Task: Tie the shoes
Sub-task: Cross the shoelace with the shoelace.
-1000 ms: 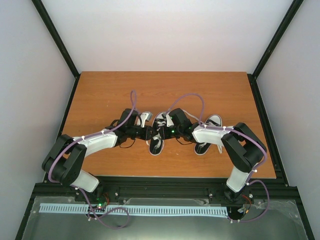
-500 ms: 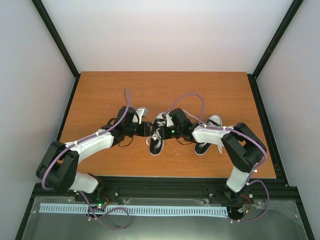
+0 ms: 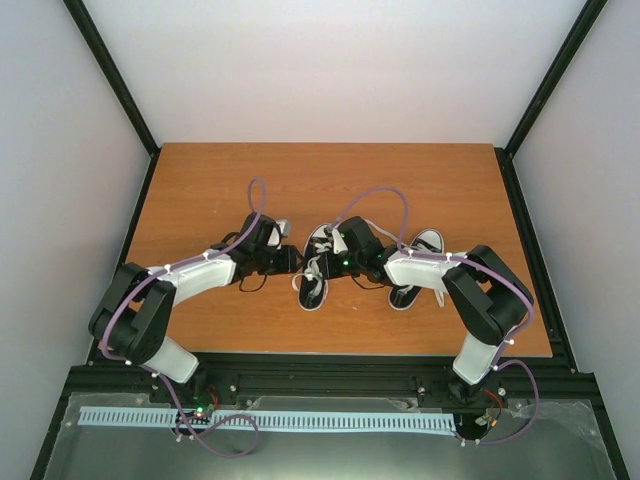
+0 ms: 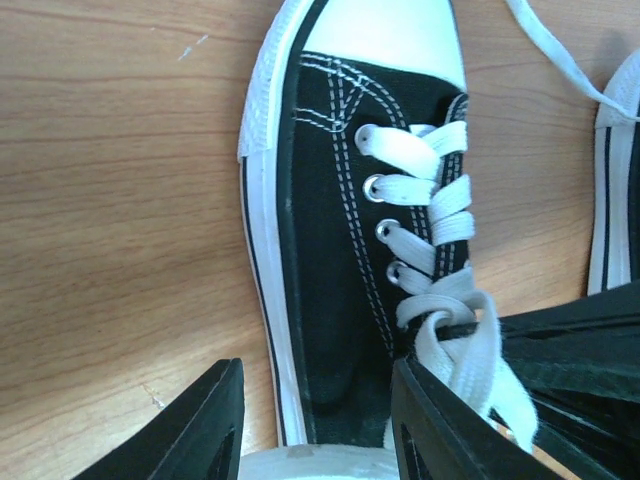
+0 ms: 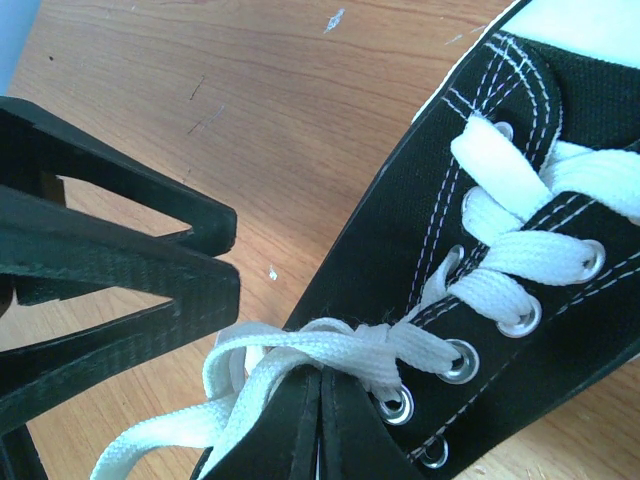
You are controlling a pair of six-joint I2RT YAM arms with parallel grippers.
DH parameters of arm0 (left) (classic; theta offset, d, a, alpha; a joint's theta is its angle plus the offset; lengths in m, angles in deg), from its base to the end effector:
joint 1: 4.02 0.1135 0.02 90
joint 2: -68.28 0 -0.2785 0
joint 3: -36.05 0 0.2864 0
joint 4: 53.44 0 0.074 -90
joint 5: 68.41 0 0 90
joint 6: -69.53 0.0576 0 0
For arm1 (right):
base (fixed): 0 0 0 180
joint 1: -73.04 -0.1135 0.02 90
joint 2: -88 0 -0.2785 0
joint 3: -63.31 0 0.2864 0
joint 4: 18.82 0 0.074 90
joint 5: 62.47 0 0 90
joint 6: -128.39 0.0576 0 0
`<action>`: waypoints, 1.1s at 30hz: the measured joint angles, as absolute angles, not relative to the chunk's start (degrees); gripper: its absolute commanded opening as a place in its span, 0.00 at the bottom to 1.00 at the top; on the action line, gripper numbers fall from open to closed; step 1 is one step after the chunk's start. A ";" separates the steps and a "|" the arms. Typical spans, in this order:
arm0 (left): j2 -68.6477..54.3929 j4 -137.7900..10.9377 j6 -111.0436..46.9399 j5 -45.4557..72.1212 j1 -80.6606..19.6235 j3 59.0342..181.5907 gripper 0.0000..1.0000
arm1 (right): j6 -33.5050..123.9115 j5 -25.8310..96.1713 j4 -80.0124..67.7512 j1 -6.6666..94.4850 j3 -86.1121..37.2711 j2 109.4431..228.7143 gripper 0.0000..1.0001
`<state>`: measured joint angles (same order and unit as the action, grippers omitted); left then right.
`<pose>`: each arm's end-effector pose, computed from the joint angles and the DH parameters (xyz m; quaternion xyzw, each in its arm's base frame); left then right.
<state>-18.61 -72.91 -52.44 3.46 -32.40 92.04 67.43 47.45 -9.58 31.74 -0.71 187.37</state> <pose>0.2842 -0.1739 0.1454 0.0243 0.9303 -0.2964 0.2149 0.2802 0.2723 0.1326 -0.1634 0.8963 0.3494 0.2189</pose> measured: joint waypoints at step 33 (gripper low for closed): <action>-23.07 -67.97 -53.68 -4.30 -32.05 93.44 0.42 | 67.43 47.47 -9.60 31.74 -0.71 187.37 0.03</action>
